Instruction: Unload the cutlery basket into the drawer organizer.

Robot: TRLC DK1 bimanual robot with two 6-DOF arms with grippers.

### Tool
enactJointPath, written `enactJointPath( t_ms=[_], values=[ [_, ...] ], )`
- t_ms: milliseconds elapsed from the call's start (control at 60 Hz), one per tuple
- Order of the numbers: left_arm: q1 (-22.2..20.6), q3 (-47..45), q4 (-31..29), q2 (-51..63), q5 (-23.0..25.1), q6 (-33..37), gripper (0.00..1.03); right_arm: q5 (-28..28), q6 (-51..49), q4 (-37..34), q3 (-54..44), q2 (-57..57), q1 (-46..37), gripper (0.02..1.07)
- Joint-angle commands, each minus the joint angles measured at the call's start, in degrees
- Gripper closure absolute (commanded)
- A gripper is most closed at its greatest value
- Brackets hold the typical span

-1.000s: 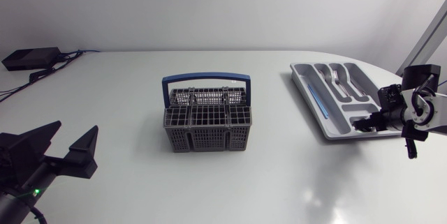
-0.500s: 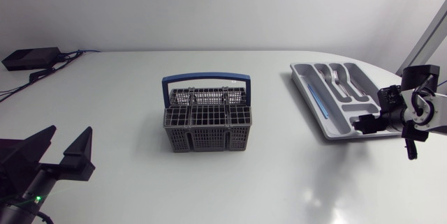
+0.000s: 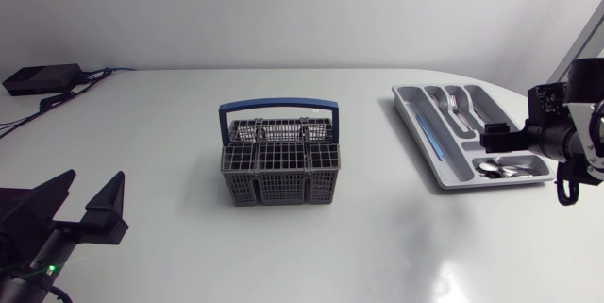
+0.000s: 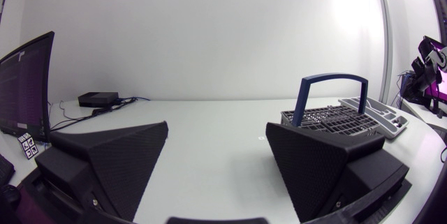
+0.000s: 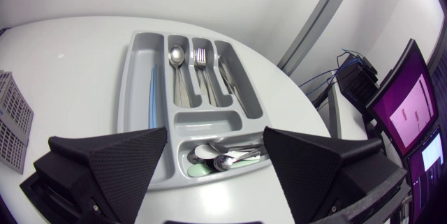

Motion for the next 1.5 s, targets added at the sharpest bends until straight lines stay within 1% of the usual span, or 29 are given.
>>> enactJointPath(
  t_ms=[0, 300, 567, 883, 1100, 1483],
  values=[
    [0.4, -1.3, 1.0, -0.4, 0.4, -1.1, 0.05, 0.0, 2.2, -0.8, -2.0, -3.0, 1.1, 0.07],
    [0.4, -1.3, 1.0, -0.4, 0.4, -1.1, 0.04, 0.0, 5.1, -1.0, -6.7, -13.9, 5.1, 0.07],
    [0.4, -1.3, 1.0, -0.4, 0.4, -1.1, 0.04, 0.2, 6.6, -2.3, -11.2, -23.5, 6.7, 0.07],
    [0.4, -1.3, 1.0, -0.4, 0.4, -1.1, 0.04, 0.2, 7.2, -5.0, -16.6, -34.9, 6.8, 0.07],
    [0.4, -1.3, 1.0, -0.4, 0.4, -1.1, 0.04, 0.2, 7.4, -5.3, -20.2, -42.4, 6.8, 0.07],
    [0.4, -1.3, 1.0, -0.4, 0.4, -1.1, 0.04, -5.1, 9.8, -3.1, -28.4, -54.5, 8.3, 0.07]
  ],
)
